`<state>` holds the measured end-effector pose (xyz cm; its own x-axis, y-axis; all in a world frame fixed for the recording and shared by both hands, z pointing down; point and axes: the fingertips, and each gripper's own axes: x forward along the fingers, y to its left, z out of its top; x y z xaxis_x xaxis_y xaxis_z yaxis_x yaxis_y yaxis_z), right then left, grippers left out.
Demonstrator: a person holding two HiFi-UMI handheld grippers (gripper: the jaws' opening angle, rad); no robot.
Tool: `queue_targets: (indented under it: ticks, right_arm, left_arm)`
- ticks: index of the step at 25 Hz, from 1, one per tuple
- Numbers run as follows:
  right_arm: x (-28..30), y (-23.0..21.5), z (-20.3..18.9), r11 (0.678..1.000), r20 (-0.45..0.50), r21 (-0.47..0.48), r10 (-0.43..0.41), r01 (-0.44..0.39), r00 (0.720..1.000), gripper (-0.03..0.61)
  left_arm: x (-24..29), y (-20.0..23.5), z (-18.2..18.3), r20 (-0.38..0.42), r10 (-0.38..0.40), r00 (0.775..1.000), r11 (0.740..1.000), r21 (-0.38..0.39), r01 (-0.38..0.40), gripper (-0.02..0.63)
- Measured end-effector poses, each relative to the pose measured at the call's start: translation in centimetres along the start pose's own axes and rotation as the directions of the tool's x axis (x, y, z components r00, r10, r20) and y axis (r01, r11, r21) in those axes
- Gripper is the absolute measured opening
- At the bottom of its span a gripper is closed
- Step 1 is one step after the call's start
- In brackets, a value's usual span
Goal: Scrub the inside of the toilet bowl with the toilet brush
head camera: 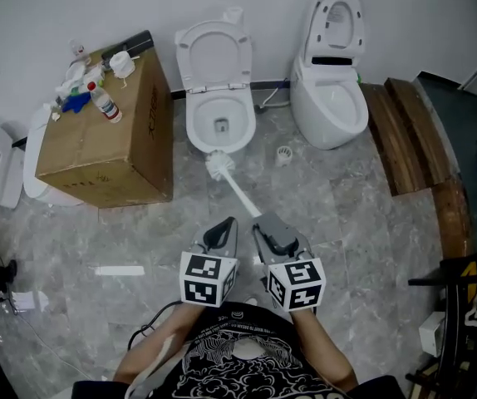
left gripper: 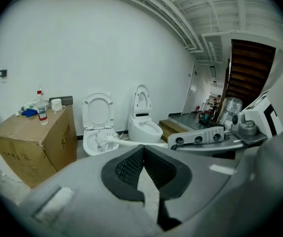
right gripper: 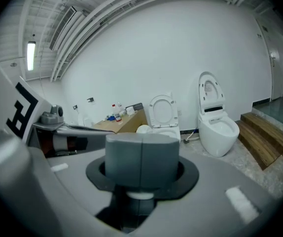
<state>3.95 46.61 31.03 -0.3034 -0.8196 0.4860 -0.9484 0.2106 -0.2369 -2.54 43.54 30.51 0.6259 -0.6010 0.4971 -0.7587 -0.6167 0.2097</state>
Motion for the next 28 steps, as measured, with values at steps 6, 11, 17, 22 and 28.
queue_targets:
  ticks: [6,11,17,22,28]
  right_arm:
    - [6.0,-0.8,2.7,1.0,-0.044,0.019,-0.013,0.014,0.999,0.153]
    - [10.9,-1.2,4.8,0.999,-0.082,0.037,-0.027,0.03,0.996,0.152]
    - [17.1,-0.8,7.5,0.999,-0.104,0.027,-0.038,0.041,0.994,0.153]
    - [21.2,-0.3,9.4,0.999,-0.109,0.012,-0.046,0.048,0.993,0.153]
    - [24.6,-1.0,10.7,0.999,-0.126,0.013,-0.039,0.041,0.991,0.153]
  left_arm:
    - [3.6,4.9,3.1,-0.01,-0.034,0.999,0.999,-0.021,0.034,-0.005]
    - [6.3,9.7,5.3,-0.025,-0.046,0.999,0.997,-0.058,0.045,-0.006]
    - [8.8,15.5,7.9,-0.011,-0.061,0.998,0.994,-0.089,0.06,-0.006]
    - [10.7,19.5,9.4,-0.009,-0.067,0.998,0.992,-0.11,0.066,-0.006]
    - [12.7,21.9,10.7,-0.008,-0.062,0.998,0.99,-0.129,0.06,-0.006]
